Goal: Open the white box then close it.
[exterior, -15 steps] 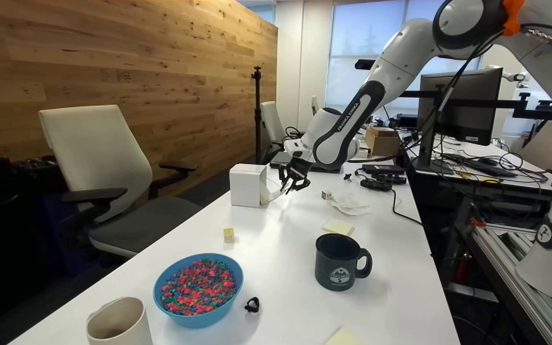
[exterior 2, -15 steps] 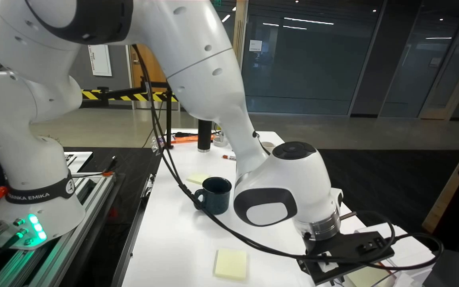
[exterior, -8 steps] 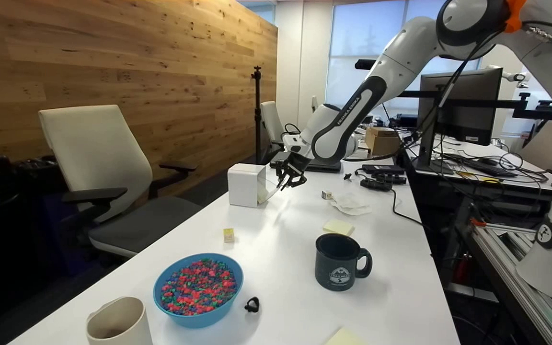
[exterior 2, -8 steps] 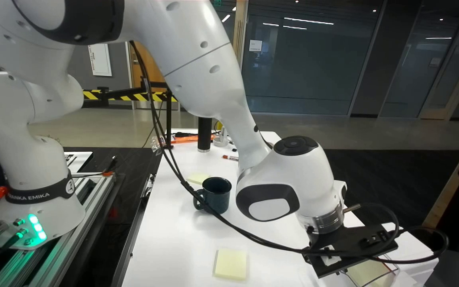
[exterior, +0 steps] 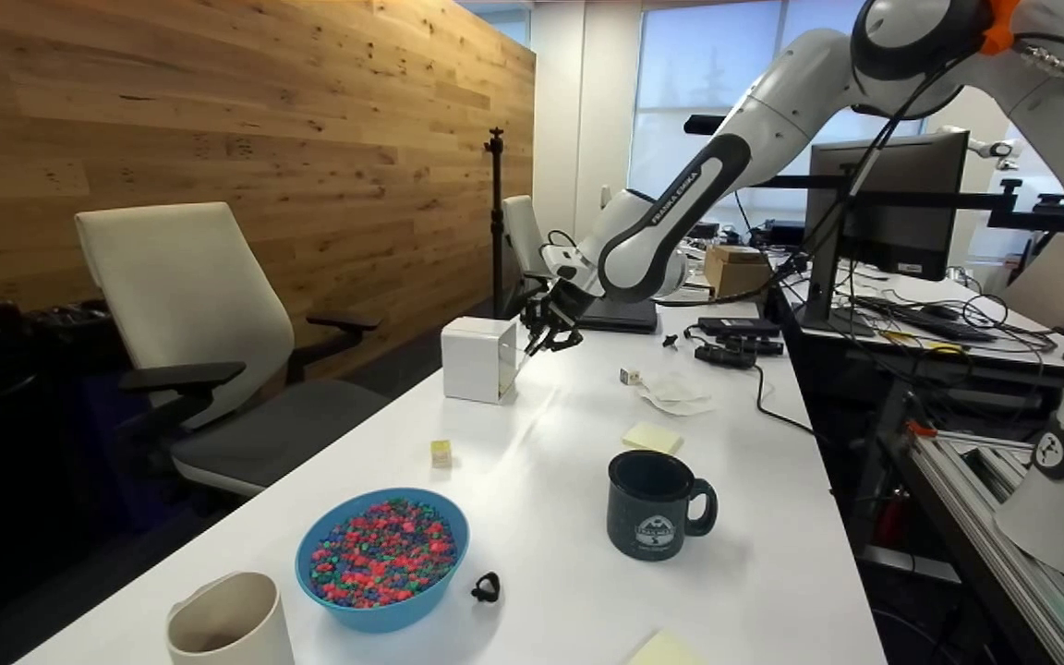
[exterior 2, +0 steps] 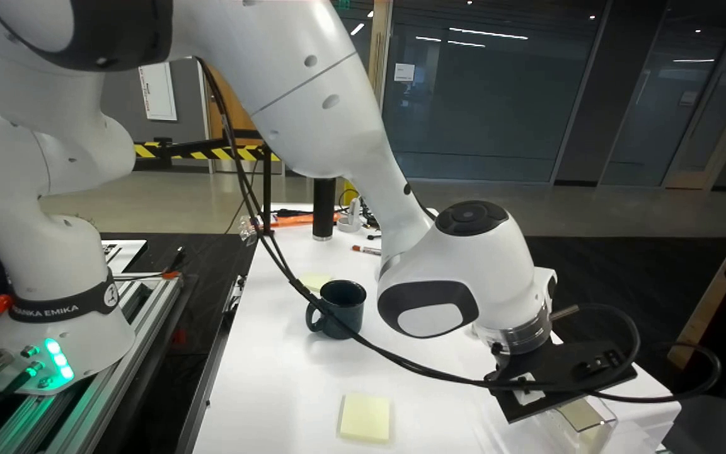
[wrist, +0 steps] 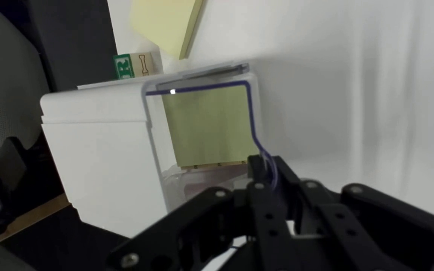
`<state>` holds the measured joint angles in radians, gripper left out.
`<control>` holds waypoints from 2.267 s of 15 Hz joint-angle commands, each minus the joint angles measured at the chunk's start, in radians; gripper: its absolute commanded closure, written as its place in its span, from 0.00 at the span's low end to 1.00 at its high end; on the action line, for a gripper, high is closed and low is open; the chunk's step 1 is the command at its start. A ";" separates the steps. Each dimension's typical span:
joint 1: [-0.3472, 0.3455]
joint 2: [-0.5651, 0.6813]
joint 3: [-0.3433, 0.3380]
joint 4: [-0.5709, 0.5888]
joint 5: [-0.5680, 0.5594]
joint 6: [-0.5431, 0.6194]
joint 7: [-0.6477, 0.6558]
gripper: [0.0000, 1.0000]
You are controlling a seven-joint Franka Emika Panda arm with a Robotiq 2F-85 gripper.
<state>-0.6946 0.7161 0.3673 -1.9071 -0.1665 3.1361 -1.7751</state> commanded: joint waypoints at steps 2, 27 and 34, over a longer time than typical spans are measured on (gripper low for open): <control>-0.059 -0.013 0.052 -0.029 -0.024 -0.021 -0.010 0.98; -0.583 -0.113 0.556 -0.284 -0.005 -0.104 -0.136 0.19; -0.740 -0.206 0.707 -0.352 0.023 -0.263 -0.141 0.00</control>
<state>-1.3681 0.6065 1.0168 -2.2077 -0.1694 2.9661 -1.9005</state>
